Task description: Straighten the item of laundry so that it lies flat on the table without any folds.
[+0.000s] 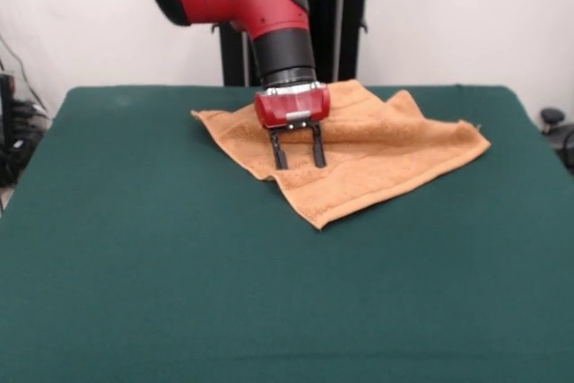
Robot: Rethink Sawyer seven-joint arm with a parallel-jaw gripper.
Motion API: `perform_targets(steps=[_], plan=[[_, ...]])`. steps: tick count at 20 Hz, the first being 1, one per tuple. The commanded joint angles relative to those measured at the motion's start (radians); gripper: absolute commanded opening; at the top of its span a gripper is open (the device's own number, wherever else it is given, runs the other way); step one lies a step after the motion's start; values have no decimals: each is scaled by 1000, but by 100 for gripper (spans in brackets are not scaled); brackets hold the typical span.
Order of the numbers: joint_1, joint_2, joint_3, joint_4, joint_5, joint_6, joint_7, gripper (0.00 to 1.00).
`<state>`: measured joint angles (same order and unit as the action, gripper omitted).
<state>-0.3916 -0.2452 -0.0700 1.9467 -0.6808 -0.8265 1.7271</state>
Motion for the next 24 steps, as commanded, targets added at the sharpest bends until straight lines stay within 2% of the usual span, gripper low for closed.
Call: perform_targets(steps=[1,10,14,17,22,24], plan=[[113,307,184,-392,363,779,90,100],[143,255,158,-333,448,848,109,100],[222,139,88,-253,535,977,120,100],[242,46,70,-193,556,1064,121,100],[255,-106,59,-88,551,1097,121,100],[259,-142,56,-61,556,1107,125,100]])
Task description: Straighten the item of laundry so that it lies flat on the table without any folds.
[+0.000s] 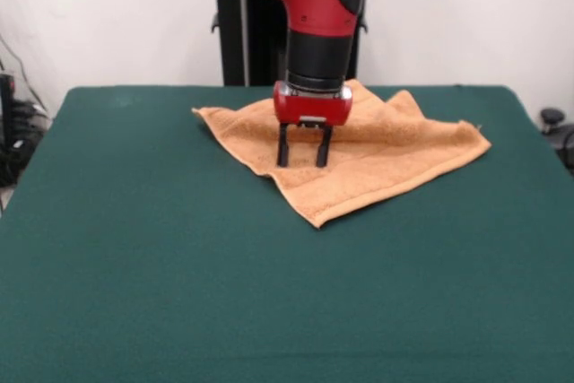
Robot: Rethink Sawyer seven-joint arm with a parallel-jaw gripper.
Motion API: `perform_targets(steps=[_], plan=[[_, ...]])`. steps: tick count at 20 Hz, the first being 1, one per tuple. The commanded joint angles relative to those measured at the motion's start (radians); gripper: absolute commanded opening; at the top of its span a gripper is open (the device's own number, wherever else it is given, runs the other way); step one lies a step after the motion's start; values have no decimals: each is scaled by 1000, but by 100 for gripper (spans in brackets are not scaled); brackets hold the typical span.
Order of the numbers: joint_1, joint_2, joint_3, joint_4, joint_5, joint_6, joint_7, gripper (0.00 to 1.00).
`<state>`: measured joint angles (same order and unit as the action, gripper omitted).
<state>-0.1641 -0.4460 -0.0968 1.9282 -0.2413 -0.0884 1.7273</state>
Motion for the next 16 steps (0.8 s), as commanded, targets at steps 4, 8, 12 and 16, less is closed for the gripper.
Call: perform_targets(steps=[4,8,12,16], plan=[[27,33,91,-15,121,364,137,100],[27,-10,93,30,124,361,155,100],[28,-44,94,57,131,368,166,100],[30,-48,92,62,134,366,167,100]])
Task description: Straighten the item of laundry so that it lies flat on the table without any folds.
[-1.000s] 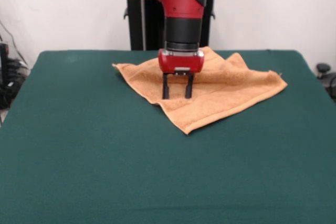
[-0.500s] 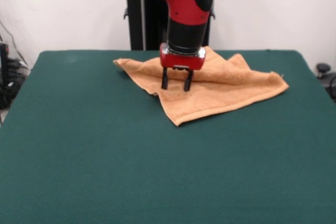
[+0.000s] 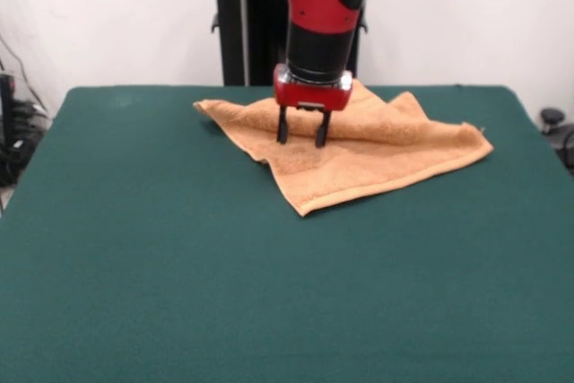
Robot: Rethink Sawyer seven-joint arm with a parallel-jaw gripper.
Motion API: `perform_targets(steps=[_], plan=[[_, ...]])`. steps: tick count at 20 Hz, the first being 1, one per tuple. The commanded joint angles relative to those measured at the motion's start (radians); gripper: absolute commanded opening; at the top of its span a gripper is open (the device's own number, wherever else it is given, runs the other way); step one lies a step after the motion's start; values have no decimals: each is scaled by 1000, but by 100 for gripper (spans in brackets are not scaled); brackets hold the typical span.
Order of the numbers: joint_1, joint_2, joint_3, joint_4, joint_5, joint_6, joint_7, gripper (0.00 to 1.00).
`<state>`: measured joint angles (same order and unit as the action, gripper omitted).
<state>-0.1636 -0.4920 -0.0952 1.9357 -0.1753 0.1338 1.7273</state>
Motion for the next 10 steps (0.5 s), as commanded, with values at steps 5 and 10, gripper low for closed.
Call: perform_targets(steps=[5,10], plan=[[21,-9,110,75,75,113,178,100],[37,-2,106,72,99,77,204,100]])
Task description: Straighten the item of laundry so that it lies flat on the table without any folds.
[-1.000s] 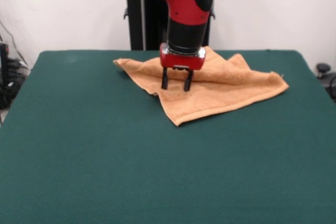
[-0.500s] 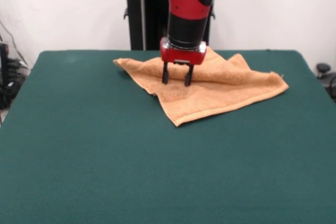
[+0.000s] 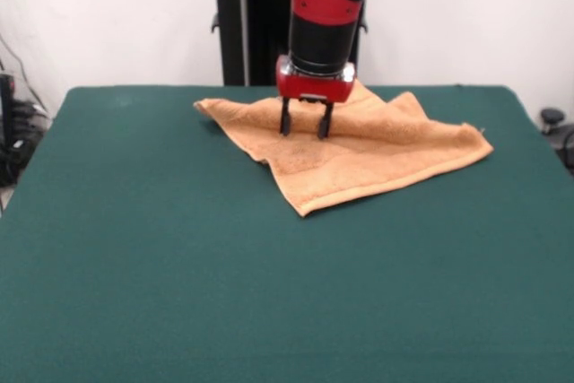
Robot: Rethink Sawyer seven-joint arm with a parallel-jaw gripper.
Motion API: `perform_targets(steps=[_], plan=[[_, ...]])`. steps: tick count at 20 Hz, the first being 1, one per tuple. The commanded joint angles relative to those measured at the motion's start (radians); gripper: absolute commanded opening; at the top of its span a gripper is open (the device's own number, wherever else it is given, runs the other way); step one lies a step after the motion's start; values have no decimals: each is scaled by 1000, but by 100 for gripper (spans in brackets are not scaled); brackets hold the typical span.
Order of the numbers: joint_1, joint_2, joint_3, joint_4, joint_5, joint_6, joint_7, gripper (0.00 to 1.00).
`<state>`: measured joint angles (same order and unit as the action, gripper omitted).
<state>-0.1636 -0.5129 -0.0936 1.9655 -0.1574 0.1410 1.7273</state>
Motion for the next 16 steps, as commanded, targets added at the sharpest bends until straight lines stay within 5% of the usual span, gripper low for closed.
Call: perform_targets(steps=[1,16], plan=[[41,26,100,36,83,57,206,100],[78,60,77,-90,108,35,191,100]])
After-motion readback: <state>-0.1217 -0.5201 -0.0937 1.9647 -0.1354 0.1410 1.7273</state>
